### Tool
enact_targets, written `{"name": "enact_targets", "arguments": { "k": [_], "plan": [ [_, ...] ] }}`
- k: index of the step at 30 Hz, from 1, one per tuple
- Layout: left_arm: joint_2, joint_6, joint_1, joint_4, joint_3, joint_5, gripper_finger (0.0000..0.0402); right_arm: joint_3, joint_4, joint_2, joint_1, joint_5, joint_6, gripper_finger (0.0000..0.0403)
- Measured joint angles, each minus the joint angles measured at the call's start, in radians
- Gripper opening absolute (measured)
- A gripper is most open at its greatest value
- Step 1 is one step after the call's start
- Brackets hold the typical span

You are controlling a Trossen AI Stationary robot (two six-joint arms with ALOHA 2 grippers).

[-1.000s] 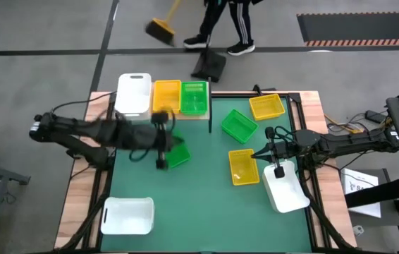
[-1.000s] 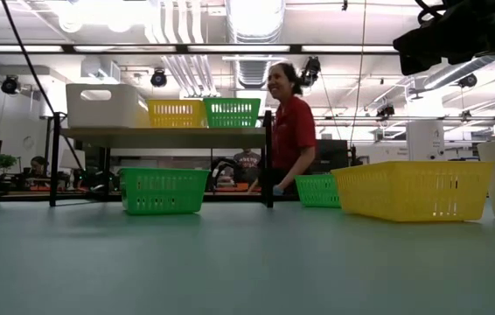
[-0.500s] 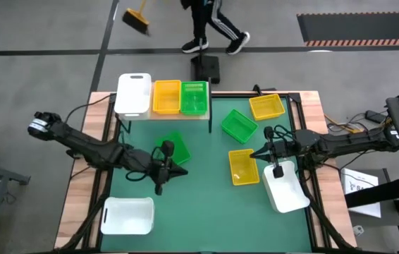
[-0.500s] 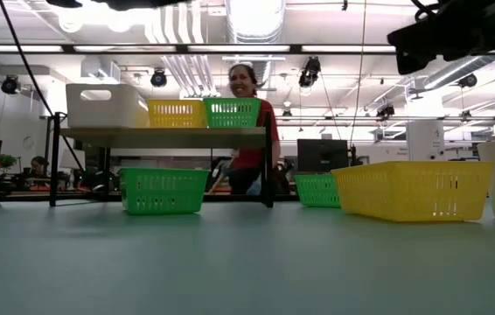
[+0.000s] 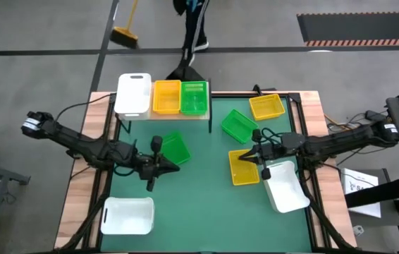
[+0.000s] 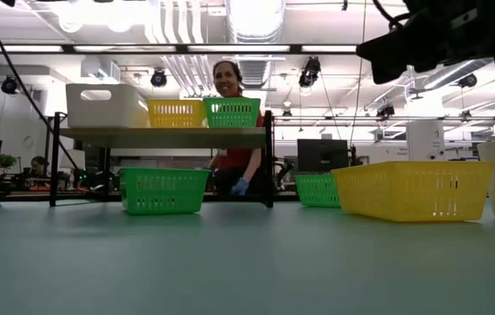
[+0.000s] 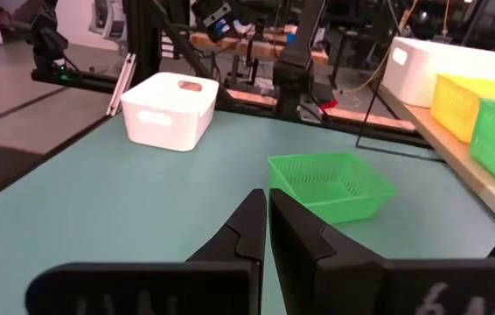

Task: Stack baskets on shelf by color
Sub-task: Stack the left green basket on the green basket on the shelf

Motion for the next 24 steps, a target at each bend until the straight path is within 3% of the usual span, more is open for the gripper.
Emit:
{"name": "enact_targets", "arguments": {
  "k": [7,24],
  "plan": [
    [-0.033,0.000,0.000,0.073,-0.048,-0.002,0.0000,0.047,-0.011,0.055,0.000,0.000,-0.003,0.0011],
    [-0.050,-0.003,0.000,0.072,-0.054,-0.023,0.0000,0.079,-0.041,0.089,0.000,0.007,0.007,0.0011]
  ]
}}
